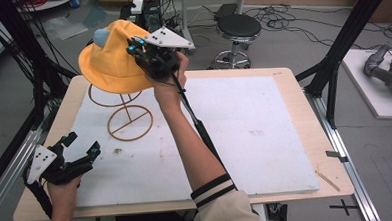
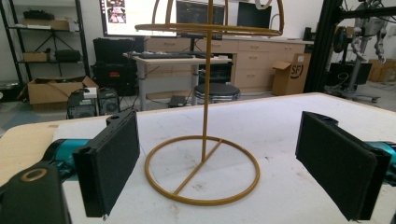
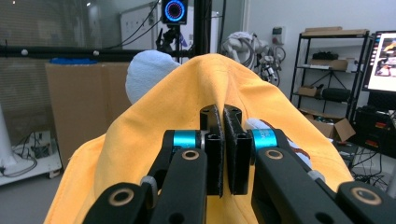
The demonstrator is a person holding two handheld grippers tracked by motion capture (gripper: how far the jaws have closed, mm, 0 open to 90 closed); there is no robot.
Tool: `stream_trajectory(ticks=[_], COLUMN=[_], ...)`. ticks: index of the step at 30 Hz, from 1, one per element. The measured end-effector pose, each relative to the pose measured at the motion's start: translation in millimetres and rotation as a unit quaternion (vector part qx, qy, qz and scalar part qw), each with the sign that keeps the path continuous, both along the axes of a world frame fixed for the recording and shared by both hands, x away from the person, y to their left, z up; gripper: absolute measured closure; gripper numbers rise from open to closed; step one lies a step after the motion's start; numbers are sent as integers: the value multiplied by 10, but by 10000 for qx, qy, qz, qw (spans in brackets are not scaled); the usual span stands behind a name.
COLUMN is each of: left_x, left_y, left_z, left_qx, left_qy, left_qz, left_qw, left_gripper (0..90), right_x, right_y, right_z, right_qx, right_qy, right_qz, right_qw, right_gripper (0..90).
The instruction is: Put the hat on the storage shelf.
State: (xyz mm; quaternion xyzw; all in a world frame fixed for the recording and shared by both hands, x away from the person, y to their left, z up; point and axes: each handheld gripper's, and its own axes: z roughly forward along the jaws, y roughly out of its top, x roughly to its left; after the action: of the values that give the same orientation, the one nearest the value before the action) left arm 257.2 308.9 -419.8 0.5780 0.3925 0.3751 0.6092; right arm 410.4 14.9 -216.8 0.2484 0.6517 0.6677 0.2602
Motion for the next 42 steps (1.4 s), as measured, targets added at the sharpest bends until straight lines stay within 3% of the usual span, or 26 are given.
stream_trajectory(ticks=[6,17,22,26,28,34,38,40,41,42], left_x=[-27,-39,-49,-59,-65,-66,-70,-67,-67,-66], left_y=[3,33,56,75,85,89,86,81,77,77], left_z=[12,7,5,5,5,0,3,1,1,0], left_qx=[-38,-61,-111,-107,-96,-131,-95,-109,-124,-125], left_qy=[-36,-29,-45,-49,-51,-48,-41,-31,-28,-29], left_qz=[7,5,29,52,65,78,64,71,75,72], left_qw=[10000,10000,9999,9999,9999,9999,9999,9999,9999,9999], left_gripper=[141,141,141,141,141,141,141,141,141,141], right_x=[22,58,48,54,80,74,72,76,73,73], right_y=[254,466,579,609,598,577,568,567,589,589], right_z=[-53,-224,-339,-412,-504,-541,-555,-567,-589,-589], right_qx=[-126,-108,-280,-293,-262,-277,-297,-313,-456,-456], right_qy=[23,132,169,219,360,338,305,259,148,148], right_qz=[79,142,180,176,133,136,56,-31,-328,-328], right_qw=[9999,9998,9993,9992,9989,9990,9991,9992,9983,9983], right_gripper=[885,885,884,883,883,877,790,647,516,516])
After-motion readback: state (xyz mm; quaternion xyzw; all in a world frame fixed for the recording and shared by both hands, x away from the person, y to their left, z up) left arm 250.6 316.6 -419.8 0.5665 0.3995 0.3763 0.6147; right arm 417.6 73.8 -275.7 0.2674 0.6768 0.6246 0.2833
